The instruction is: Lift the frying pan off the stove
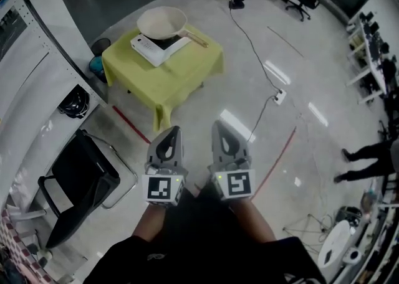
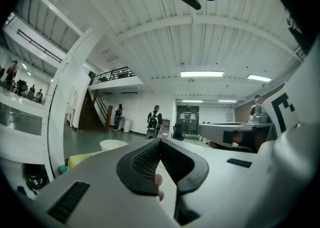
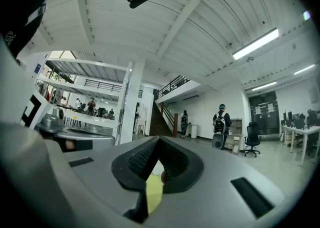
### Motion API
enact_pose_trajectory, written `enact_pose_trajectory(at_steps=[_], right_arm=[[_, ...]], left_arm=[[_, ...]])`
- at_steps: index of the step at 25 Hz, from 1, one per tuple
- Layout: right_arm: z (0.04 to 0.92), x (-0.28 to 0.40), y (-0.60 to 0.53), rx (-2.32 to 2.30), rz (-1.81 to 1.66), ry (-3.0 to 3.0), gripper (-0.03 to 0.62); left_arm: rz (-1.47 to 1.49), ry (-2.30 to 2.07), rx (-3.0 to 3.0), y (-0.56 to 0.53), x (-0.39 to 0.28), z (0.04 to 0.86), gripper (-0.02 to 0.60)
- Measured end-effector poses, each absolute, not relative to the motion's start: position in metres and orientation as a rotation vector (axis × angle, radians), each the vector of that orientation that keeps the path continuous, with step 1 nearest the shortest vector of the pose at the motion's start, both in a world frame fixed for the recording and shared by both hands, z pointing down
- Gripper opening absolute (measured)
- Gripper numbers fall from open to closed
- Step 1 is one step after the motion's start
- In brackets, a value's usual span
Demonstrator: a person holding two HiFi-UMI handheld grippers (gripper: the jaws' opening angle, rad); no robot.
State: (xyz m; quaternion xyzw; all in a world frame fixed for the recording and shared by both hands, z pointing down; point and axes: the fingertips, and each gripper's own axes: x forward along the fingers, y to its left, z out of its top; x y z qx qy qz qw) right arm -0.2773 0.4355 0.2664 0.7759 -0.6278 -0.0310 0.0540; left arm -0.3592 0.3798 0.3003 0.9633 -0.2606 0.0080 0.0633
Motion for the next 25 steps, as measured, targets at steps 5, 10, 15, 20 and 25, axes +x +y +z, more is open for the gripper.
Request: enact_pose_trajectory(at_steps=[5,10,15,20,25], right_arm=[[0.279,-0.291,0.422,2.308,-0.067,-1.921,0.014],[0.283,-0.276,0.412,2.317,-0.049,-1.911,0.014],[0.287,-0.251,0.383,2.32,-0.042,-1.94,0.014],[0.29,-0.204,0.35,2.327,-0.024,-1.959,0.014],[0.299,-0.153,0.318,2.269,0.019,-1.998,0.015]], left_arm=[[-0.006,-0.827,2.856,0.362,-0.373,0.312,0.043],[0.005,-0.82,2.879,0.354,-0.358,0.315,0.043],[0.046,-0.811,2.886,0.329,-0.33,0.314,0.043],[0.116,-0.811,2.88,0.3,-0.285,0.327,0.043],[0.119,-0.802,2.89,0.269,-0.225,0.334,0.043]])
